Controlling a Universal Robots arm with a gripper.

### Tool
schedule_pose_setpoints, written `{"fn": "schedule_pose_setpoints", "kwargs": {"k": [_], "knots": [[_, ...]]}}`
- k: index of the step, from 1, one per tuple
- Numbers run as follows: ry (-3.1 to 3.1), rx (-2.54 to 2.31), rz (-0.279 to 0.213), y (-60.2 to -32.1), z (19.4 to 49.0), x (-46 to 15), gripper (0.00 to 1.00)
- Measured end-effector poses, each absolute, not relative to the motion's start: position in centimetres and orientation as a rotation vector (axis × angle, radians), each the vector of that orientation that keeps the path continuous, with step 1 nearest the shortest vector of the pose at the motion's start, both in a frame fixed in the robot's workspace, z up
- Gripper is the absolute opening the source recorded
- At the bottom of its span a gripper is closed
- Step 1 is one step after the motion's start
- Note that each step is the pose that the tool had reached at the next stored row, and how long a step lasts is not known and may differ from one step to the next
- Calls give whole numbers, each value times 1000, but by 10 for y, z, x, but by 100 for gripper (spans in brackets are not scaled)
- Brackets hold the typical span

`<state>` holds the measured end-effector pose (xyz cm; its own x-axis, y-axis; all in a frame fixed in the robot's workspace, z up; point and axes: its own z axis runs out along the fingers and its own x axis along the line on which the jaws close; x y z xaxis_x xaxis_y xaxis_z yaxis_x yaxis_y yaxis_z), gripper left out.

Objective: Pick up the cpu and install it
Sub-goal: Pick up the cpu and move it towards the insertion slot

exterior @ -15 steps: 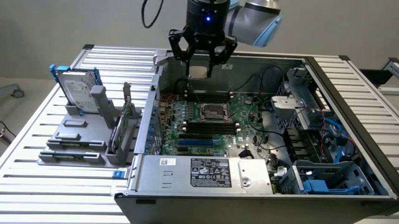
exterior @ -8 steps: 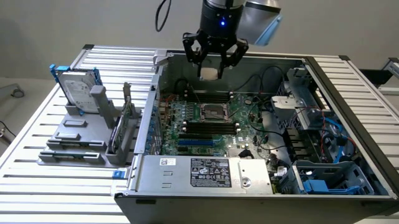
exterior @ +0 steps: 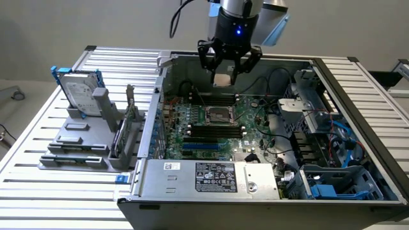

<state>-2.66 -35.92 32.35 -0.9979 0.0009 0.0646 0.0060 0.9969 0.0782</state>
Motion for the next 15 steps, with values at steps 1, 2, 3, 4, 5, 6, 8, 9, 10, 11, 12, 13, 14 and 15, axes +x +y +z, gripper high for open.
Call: {"fn": "schedule_pose_setpoints", "kwargs": {"k": [1, 2, 3, 4, 5, 6, 8, 9, 10, 11, 12, 13, 14, 15], "knots": [[-3075, -5, -121, -359, 322, -26, 55], [-3075, -5, -121, -359, 320, -26, 55], [-3075, -5, -121, -359, 318, -25, 55], [-3075, -5, -121, -359, 316, -25, 55], [-3075, -5, -121, -359, 314, -24, 55], [-3075, -5, -121, -359, 313, -24, 55], [-3075, -5, -121, -359, 309, -23, 55], [-3075, -5, -121, -359, 307, -23, 55], [-3075, -5, -121, -359, 305, -22, 55], [-3075, -5, -121, -359, 303, -22, 55], [-3075, -5, -121, -359, 302, -21, 55], [-3075, -5, -121, -359, 300, -21, 55], [-3075, -5, -121, -359, 298, -21, 55], [-3075, -5, -121, -359, 296, -20, 55]]}}
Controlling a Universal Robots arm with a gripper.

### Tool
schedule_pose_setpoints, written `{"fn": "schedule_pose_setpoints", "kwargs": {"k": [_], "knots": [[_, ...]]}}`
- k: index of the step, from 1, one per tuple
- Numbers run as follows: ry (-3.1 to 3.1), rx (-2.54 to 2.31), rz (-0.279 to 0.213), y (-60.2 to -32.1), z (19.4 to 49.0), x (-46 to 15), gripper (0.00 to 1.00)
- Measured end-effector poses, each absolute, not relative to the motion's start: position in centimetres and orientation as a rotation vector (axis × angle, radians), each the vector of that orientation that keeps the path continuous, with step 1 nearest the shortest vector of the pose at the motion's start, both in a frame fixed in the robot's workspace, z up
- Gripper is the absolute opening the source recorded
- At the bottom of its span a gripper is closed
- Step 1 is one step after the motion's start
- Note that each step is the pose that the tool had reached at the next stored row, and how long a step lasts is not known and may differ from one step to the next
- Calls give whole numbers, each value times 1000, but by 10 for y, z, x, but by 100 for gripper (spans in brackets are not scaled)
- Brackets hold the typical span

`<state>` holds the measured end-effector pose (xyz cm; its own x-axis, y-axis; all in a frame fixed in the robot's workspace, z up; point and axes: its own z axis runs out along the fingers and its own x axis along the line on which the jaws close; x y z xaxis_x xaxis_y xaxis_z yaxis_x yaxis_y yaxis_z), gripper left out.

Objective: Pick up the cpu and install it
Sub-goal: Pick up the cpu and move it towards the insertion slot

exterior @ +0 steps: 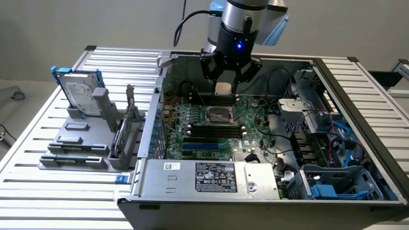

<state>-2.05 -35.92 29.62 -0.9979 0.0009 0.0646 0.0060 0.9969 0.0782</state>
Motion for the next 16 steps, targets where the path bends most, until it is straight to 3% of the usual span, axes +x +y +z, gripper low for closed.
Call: {"fn": "schedule_pose_setpoints", "kwargs": {"k": [16], "knots": [[-3074, -5, -121, -353, 268, -20, 55]]}}
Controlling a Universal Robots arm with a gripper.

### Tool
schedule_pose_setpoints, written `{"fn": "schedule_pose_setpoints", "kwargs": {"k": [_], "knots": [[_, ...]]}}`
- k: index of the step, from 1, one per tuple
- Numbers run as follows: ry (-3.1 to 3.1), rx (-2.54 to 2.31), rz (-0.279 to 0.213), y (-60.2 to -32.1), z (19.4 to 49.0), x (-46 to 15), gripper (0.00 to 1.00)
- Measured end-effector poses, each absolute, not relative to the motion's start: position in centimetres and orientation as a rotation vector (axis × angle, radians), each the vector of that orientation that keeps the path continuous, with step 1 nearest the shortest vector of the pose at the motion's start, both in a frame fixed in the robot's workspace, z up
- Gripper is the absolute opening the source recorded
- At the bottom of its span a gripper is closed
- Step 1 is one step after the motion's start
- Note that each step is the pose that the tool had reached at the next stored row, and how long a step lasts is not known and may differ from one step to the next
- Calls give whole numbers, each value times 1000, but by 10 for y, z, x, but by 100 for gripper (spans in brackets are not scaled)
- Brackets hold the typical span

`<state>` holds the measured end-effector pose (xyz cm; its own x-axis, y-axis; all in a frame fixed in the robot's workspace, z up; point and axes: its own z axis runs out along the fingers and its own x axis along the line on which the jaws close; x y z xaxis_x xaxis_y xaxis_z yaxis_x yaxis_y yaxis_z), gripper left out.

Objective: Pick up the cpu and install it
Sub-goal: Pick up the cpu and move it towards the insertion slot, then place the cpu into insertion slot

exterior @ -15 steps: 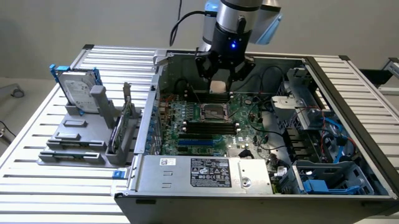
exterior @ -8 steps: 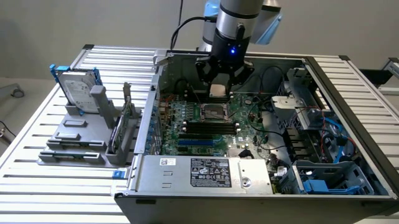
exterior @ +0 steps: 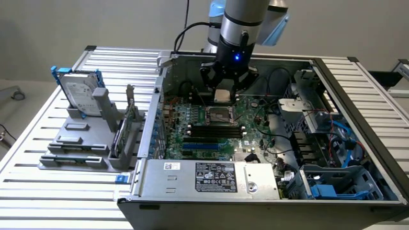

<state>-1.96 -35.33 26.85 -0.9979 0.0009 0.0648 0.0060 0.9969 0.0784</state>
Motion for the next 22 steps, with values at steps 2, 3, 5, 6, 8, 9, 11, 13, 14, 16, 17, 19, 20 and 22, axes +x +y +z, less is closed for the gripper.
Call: {"fn": "schedule_pose_setpoints", "kwargs": {"k": [2, 3, 5, 6, 8, 9, 11, 13, 14, 16, 17, 19, 20, 22], "knots": [[-3074, -5, -121, -353, 269, -20, 55], [-3074, -5, -122, -353, 269, -20, 55], [-3074, -5, -122, -353, 268, -20, 55], [-3074, -5, -122, -353, 268, -20, 55], [-3074, -5, -122, -353, 268, -20, 55], [-3074, -5, -122, -353, 268, -20, 55], [-3074, -5, -122, -353, 268, -20, 55], [-3074, -5, -122, -353, 268, -20, 55], [-3074, -5, -122, -353, 268, -20, 55], [-3074, -5, -122, -353, 268, -20, 55], [-3074, -5, -122, -353, 268, -20, 55], [-3074, -5, -122, -353, 268, -20, 55], [-3074, -8, -122, -353, 268, -20, 55], [-3075, -40, -124, -353, 268, -20, 55]]}}
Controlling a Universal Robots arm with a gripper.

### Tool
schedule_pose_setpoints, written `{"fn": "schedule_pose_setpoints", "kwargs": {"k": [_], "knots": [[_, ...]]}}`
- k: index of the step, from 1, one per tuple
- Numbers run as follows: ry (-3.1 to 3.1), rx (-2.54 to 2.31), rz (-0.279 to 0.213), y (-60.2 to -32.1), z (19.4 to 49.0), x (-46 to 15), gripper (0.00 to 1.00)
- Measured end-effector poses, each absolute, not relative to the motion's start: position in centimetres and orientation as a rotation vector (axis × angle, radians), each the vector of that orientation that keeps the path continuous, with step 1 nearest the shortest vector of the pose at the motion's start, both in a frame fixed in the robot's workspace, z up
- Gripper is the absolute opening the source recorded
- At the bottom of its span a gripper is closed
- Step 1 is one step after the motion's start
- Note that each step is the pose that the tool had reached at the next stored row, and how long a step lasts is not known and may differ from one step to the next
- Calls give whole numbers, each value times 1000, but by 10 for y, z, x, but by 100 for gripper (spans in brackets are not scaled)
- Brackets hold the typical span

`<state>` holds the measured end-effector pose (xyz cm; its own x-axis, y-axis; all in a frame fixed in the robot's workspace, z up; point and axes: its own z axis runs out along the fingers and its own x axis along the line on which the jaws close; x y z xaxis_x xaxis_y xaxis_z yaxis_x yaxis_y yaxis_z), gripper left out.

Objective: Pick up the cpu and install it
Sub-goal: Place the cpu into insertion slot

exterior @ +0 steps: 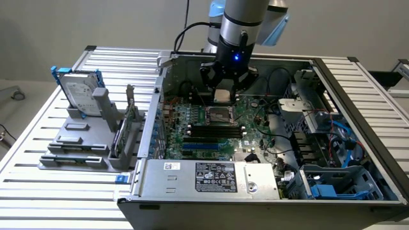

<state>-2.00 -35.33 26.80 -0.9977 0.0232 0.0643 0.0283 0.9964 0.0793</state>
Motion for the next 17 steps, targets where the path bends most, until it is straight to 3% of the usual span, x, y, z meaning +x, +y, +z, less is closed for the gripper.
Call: {"fn": "schedule_pose_setpoints", "kwargs": {"k": [17], "knots": [[-3048, -483, -139, -353, 260, -20, 55]]}}
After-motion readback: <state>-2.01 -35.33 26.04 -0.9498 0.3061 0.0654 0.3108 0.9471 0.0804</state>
